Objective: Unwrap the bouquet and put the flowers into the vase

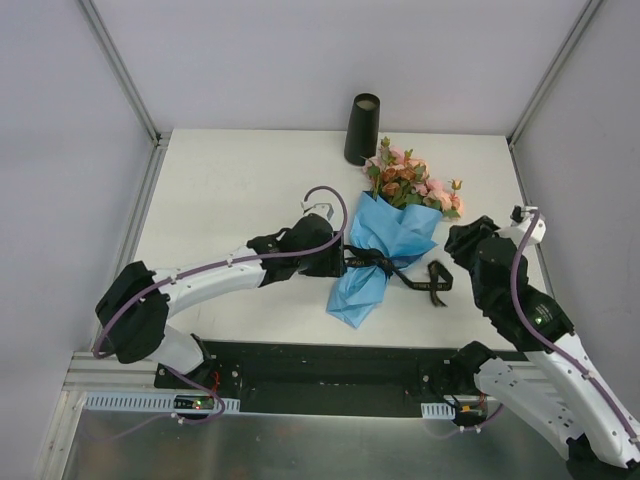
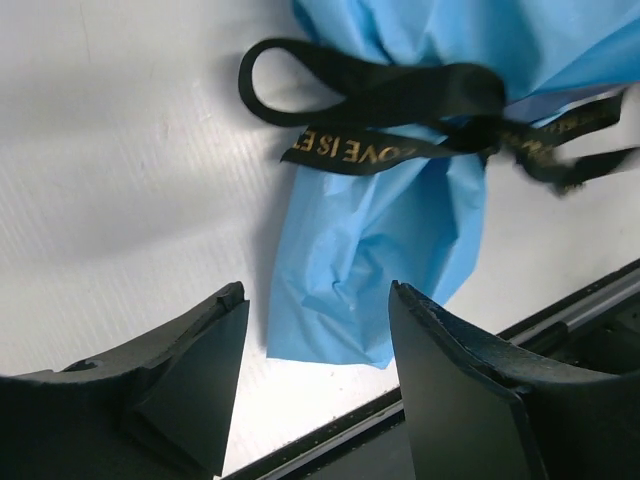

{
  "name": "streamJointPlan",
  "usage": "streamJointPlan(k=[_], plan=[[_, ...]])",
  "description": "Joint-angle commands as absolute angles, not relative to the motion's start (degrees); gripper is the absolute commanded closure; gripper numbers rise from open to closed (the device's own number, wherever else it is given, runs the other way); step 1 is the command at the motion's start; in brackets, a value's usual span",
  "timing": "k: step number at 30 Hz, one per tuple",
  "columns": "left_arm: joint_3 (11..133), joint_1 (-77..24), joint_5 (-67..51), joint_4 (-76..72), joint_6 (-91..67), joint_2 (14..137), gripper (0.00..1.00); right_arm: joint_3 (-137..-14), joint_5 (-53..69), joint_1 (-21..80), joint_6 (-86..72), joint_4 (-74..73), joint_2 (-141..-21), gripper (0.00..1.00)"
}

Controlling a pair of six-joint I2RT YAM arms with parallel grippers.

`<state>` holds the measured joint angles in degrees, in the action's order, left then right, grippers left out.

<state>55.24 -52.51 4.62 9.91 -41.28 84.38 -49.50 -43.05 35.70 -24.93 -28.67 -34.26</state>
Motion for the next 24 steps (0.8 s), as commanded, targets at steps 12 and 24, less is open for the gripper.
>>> streamJointPlan(k=[12,24], plan=[[59.86,-41.49,5.53,23.81,-28.40,69.72,0.37,-48.60,4.56,35.68,-11.26,-19.61,-49.29,0.54],[56.34,-40.96,6.77,30.50,-14.33,43.88,0.01,-53.96,9.94,38.06,-1.59,-19.24,-66.52,0.55]])
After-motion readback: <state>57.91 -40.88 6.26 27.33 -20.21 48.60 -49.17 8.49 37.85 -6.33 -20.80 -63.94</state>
